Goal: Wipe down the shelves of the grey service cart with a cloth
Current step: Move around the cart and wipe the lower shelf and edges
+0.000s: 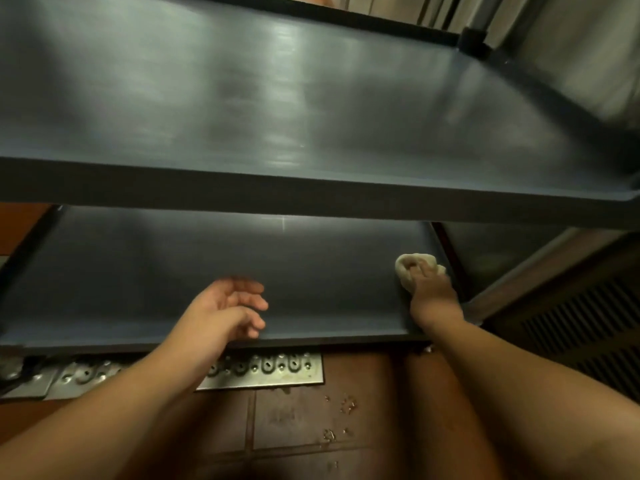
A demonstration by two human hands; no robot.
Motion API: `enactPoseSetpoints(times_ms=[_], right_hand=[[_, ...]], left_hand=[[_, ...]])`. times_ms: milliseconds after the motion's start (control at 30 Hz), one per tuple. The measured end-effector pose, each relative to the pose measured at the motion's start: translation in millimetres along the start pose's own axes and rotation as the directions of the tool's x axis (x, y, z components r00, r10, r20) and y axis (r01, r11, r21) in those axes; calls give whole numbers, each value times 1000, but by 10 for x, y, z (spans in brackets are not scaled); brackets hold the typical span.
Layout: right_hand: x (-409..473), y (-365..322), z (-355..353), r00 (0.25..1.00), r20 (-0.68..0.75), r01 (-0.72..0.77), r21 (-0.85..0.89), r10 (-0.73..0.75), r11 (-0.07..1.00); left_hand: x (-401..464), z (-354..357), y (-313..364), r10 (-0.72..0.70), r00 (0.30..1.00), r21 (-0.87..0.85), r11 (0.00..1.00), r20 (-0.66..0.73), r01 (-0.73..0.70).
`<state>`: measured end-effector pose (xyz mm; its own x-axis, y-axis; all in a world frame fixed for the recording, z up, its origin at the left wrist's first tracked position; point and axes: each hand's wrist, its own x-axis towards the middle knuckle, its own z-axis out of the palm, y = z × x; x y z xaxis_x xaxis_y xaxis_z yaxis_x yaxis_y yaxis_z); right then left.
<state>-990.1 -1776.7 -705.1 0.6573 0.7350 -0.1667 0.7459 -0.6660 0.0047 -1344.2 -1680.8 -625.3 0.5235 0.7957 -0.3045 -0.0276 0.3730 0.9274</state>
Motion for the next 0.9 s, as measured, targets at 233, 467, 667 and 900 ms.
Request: enactPoseSetpoints(times_ms=[233,467,667,900], right_hand=[[4,184,-20,997,2,-72,38,72,997],[-185,-247,46,997,-21,-76,46,77,996],[-449,-1156,41,999,30,-28,12,28,1000],[-784,-2786,228,970,81,232,-2,-231,973]], left_hand=[[76,165,-119,-14,1000,-2,1000,19,14],[-57,-207,-40,-10,1000,-12,1000,-6,10],[-301,-776,89,10,1000,-14,1000,-15,-10],[-609,-1630,186,36,995,-1,999,-98,-36]])
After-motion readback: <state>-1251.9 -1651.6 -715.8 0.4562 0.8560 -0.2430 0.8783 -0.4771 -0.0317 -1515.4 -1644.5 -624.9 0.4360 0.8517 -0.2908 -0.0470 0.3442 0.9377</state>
